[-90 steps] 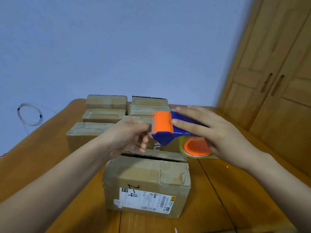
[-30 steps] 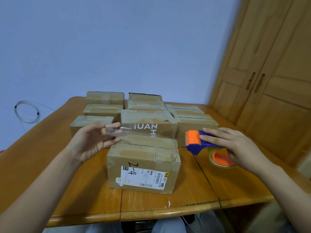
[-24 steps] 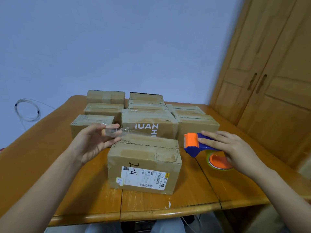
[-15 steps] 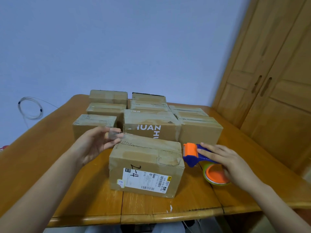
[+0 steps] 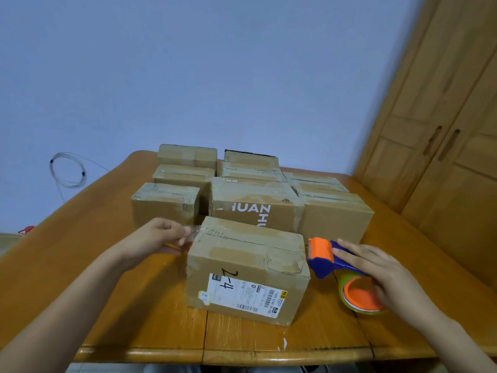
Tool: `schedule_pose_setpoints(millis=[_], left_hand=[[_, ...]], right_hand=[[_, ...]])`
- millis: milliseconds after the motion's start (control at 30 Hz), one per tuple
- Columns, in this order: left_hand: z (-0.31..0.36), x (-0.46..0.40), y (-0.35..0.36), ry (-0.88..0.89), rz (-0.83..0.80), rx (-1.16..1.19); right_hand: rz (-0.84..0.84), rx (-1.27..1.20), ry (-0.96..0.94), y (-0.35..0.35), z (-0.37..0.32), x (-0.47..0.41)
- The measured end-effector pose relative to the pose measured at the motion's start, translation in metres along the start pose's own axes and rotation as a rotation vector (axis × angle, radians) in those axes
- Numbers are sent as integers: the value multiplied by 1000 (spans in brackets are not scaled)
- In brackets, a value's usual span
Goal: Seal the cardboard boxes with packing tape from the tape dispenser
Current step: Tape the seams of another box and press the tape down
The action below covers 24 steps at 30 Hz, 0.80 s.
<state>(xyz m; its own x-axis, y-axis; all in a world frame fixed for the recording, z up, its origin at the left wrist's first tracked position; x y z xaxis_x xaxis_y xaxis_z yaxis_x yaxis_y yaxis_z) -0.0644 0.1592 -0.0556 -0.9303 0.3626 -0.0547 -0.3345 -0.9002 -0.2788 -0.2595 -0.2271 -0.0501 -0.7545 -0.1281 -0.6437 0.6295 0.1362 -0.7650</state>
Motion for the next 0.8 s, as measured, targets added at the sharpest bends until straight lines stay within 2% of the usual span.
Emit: schedule_pose_setpoints(millis=[67, 133, 200, 233, 267, 367, 400, 533, 567, 633, 700, 800], left_hand=[[-7, 2, 6, -31, -37, 30], [-12, 3, 10, -37, -52, 59], [-18, 3, 15, -43, -26, 74], [-19, 4, 18, -47, -1, 68], [-20, 4, 21, -49, 25, 52], [-18, 1, 25, -69, 81, -1], [-16, 0, 26, -79, 91, -27], [-21, 0, 25, -111, 114, -308], [-25, 0, 26, -106, 134, -353], [-26, -1, 27, -79, 238, -385], [-16, 0, 25, -8, 433, -338], [17, 13, 20, 232, 718, -178]], right_hand=[[-3, -4, 41, 2, 1, -3], [32, -14, -1, -5, -9, 1], [24, -12, 46, -12, -4, 10], [48, -23, 78, 8, 2, 6], [-42, -10, 94, 18, 7, 4], [-149, -30, 169, 68, 54, 16], [-170, -19, 103, 67, 58, 22], [56, -63, 34, -5, 6, 16], [61, -88, 31, 3, -4, 7], [6, -19, 58, 1, -11, 0], [43, -6, 21, 6, -12, 1], [24, 9, 24, 1, -10, 1]])
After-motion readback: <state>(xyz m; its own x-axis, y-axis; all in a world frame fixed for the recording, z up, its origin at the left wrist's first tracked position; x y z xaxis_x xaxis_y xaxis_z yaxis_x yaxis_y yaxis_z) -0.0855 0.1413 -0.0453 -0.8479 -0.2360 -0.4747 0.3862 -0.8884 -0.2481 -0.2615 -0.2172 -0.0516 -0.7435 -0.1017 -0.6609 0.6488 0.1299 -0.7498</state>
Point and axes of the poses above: each hand's wrist, its own x-axis away from the middle knuckle, its own y-axis out of the palm, z = x × y, the point moved 3 cm from there along -x, towards the middle knuckle, and after that the axes turned 15 degrees about z, right-handed, at the moved point
